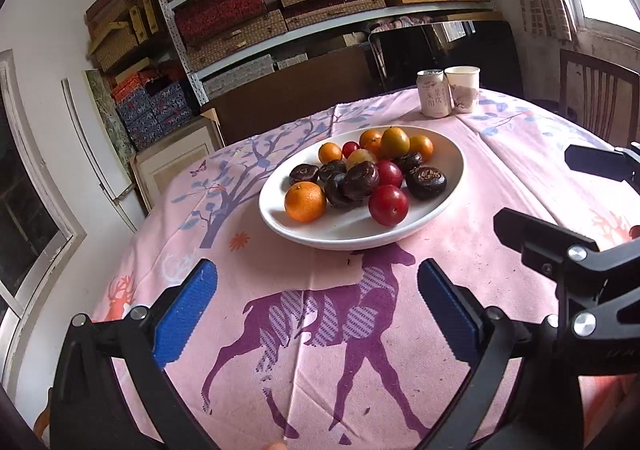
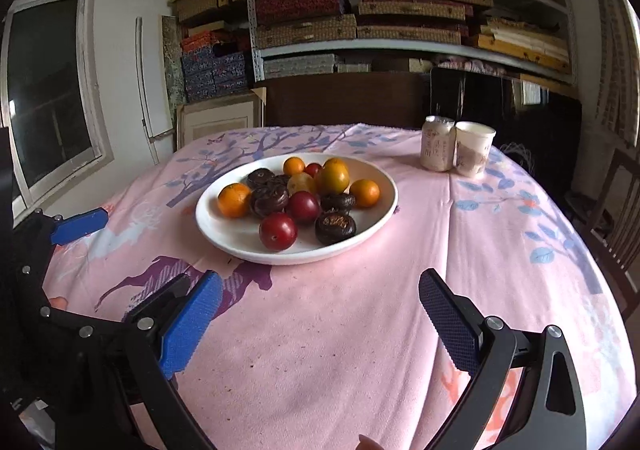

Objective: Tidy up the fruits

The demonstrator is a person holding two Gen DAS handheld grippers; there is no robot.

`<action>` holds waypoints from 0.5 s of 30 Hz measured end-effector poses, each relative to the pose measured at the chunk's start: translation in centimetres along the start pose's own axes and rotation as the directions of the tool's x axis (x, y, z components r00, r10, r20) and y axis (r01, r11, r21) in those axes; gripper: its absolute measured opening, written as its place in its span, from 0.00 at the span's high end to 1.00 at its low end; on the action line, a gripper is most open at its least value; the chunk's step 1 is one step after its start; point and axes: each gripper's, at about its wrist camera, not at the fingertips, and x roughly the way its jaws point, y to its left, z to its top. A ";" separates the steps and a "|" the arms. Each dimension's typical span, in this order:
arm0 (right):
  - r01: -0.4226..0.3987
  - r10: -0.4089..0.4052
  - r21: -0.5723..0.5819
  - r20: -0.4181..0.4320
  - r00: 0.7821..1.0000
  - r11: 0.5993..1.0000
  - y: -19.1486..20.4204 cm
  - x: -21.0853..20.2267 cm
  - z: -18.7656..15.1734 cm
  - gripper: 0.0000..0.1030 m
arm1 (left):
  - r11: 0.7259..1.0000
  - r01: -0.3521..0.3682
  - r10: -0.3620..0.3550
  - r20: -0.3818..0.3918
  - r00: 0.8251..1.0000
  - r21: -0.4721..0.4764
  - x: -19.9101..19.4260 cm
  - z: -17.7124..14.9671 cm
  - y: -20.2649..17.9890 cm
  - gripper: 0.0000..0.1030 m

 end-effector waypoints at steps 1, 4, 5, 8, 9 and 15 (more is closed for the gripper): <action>0.020 -0.020 -0.011 0.016 1.000 1.000 0.1 -0.2 0.1 0.04 | 1.000 -0.009 0.009 -0.004 1.000 -0.014 0.0 0.0 0.4 0.05; 0.004 -0.004 0.001 -0.016 1.000 1.000 -0.3 0.4 0.0 0.04 | 0.996 0.008 -0.013 -0.060 0.998 -0.087 1.0 -0.2 2.0 0.05; -0.010 0.010 0.013 -0.034 0.999 1.000 -0.4 0.8 0.0 0.04 | 0.993 0.027 -0.036 -0.078 0.996 -0.115 1.3 -0.3 2.6 0.05; -0.030 0.033 0.037 -0.078 0.996 0.999 -0.7 1.5 -0.3 0.04 | 0.981 0.059 -0.078 -0.098 0.992 -0.183 1.8 -0.6 3.9 0.04; -0.039 0.043 0.044 -0.093 0.995 0.998 -0.6 1.7 -0.4 0.04 | 0.978 0.069 -0.089 -0.096 0.991 -0.196 1.7 -0.7 4.1 0.05; -0.037 0.049 0.073 -0.167 0.985 0.997 -0.1 2.8 -1.0 0.04 | 0.975 0.089 -0.108 -0.087 0.990 -0.202 1.6 -0.7 3.9 0.04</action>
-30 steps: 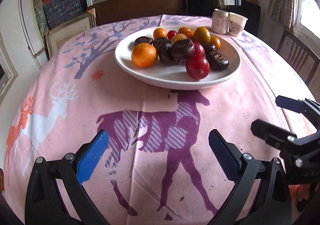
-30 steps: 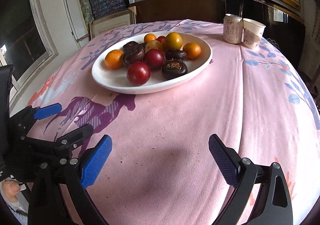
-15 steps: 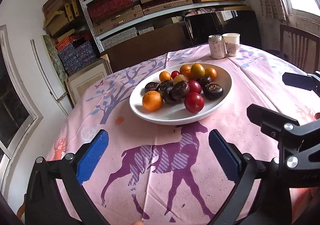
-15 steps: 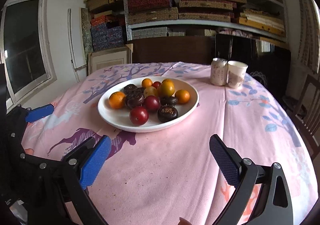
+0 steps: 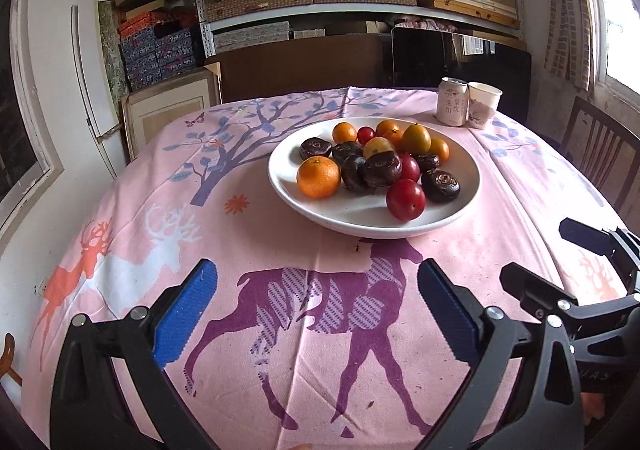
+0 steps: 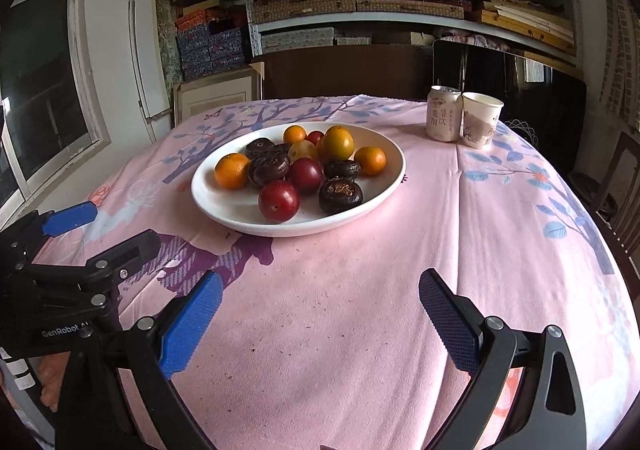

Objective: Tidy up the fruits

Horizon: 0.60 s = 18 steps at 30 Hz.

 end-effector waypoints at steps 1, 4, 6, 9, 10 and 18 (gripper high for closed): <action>0.004 -0.004 0.008 -0.003 1.000 1.000 -0.1 0.1 -0.1 0.04 | 1.000 0.003 -0.003 -0.002 1.000 -0.003 0.0 0.0 0.0 0.04; -0.012 0.012 0.035 0.004 1.000 0.999 -0.6 0.0 -0.1 0.04 | 0.999 0.039 -0.039 -0.007 0.999 -0.022 0.1 0.1 0.3 0.04; -0.022 0.022 0.043 0.009 1.000 0.999 -0.7 -0.1 -0.1 0.04 | 0.999 0.046 -0.046 -0.006 0.999 -0.025 0.0 0.0 0.3 0.04; -0.029 0.029 0.046 0.008 1.000 0.999 -0.8 -0.1 -0.1 0.04 | 0.999 0.040 -0.040 -0.006 0.999 -0.019 0.0 0.0 0.3 0.04; -0.032 0.031 0.047 0.009 0.999 0.998 -0.9 -0.1 0.0 0.04 | 0.999 0.038 -0.038 -0.005 0.999 -0.016 0.0 0.0 0.2 0.04; -0.035 0.035 0.045 0.011 0.999 0.998 -0.8 -0.2 0.0 0.04 | 0.999 0.031 -0.031 -0.007 0.999 -0.009 0.0 -0.1 0.1 0.04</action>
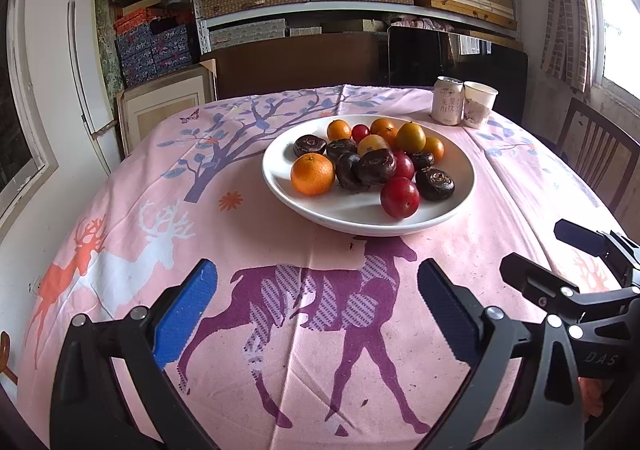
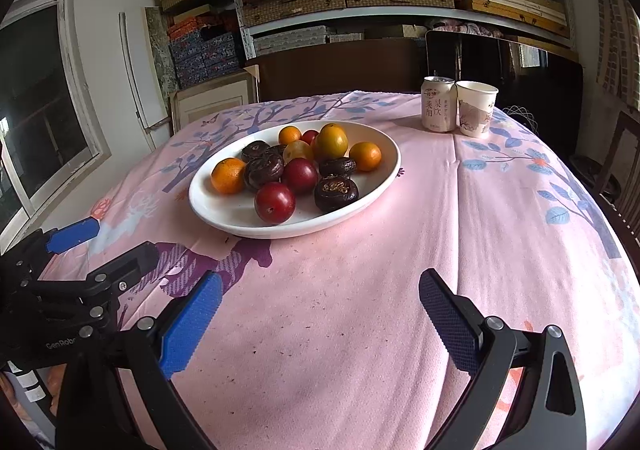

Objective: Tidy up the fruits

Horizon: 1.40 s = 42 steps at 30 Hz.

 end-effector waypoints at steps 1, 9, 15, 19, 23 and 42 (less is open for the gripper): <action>0.000 0.000 -0.002 0.001 1.000 1.000 0.0 0.0 0.0 0.04 | 1.000 -0.003 0.003 0.001 1.000 0.002 0.0 0.0 0.0 0.04; -0.002 0.002 -0.011 0.008 1.000 1.000 0.3 -0.2 0.0 0.04 | 1.000 -0.003 0.003 0.001 1.000 0.003 0.0 0.0 0.0 0.04; -0.002 0.002 -0.009 0.008 1.000 1.000 0.3 -0.2 0.0 0.04 | 1.000 -0.002 0.002 -0.001 1.000 0.003 0.0 0.0 0.0 0.04; -0.002 0.002 -0.009 0.008 1.000 1.000 0.2 -0.2 0.0 0.04 | 1.000 -0.001 0.001 -0.006 1.000 0.005 0.3 -0.2 -0.1 0.04; -0.002 0.002 -0.009 0.008 1.000 1.000 0.2 -0.2 0.0 0.04 | 1.000 -0.002 0.002 -0.007 1.000 0.007 0.4 -0.2 -0.1 0.04; -0.008 0.008 0.001 0.008 1.000 1.000 0.2 -0.2 -0.1 0.04 | 0.999 -0.026 0.025 0.014 1.000 0.033 0.2 -0.3 -0.4 0.04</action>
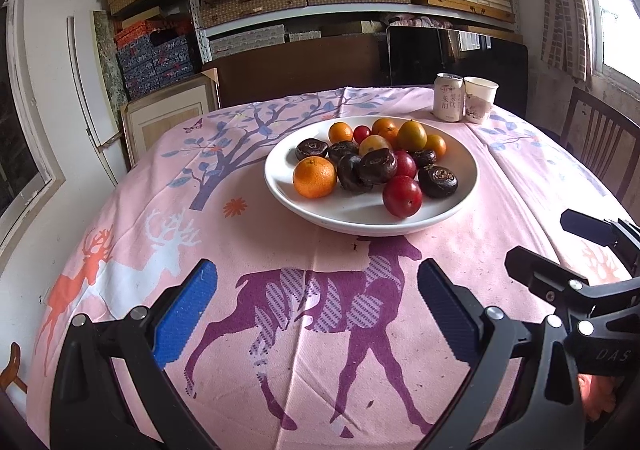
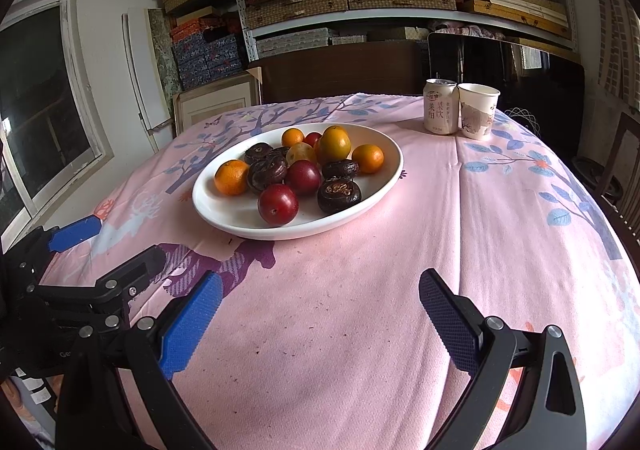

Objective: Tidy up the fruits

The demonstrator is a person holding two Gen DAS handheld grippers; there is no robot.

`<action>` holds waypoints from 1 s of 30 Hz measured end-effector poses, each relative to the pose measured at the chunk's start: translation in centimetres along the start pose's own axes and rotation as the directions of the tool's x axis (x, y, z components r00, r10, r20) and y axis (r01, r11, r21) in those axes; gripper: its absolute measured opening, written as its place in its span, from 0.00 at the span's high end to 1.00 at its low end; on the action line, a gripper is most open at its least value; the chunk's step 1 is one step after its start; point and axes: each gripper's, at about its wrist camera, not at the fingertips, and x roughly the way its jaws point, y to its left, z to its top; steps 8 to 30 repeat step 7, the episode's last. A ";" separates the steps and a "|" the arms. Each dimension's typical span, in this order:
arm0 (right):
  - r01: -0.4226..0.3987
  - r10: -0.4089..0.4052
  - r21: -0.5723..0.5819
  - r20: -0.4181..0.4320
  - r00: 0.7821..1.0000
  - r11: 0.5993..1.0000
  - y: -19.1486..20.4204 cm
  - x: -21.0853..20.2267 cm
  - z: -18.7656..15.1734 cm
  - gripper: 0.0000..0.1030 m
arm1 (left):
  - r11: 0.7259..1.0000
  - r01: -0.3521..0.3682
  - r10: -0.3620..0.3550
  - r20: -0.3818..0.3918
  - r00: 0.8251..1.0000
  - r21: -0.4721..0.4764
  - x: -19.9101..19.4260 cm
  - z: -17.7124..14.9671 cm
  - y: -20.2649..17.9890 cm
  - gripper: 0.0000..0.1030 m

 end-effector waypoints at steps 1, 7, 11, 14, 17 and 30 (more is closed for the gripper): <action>0.001 -0.001 -0.002 0.000 1.000 1.000 0.0 0.0 0.0 0.04 | 1.000 0.006 -0.006 -0.005 1.000 -0.006 0.1 0.0 0.1 0.04; 0.001 -0.001 0.000 -0.004 1.000 1.000 -0.1 0.0 0.0 0.04 | 1.000 0.014 -0.015 -0.016 1.000 -0.009 0.2 0.1 0.2 0.04; 0.001 -0.001 0.000 -0.004 1.000 1.000 -0.1 0.0 0.0 0.04 | 1.000 0.014 -0.015 -0.016 1.000 -0.009 0.2 0.1 0.2 0.04; 0.001 -0.001 0.000 -0.004 1.000 1.000 -0.1 0.0 0.0 0.04 | 1.000 0.014 -0.015 -0.016 1.000 -0.009 0.2 0.1 0.2 0.04; 0.001 -0.001 0.000 -0.004 1.000 1.000 -0.1 0.0 0.0 0.04 | 1.000 0.014 -0.015 -0.016 1.000 -0.009 0.2 0.1 0.2 0.04; 0.001 -0.001 0.000 -0.004 1.000 1.000 -0.1 0.0 0.0 0.04 | 1.000 0.014 -0.015 -0.016 1.000 -0.009 0.2 0.1 0.2 0.04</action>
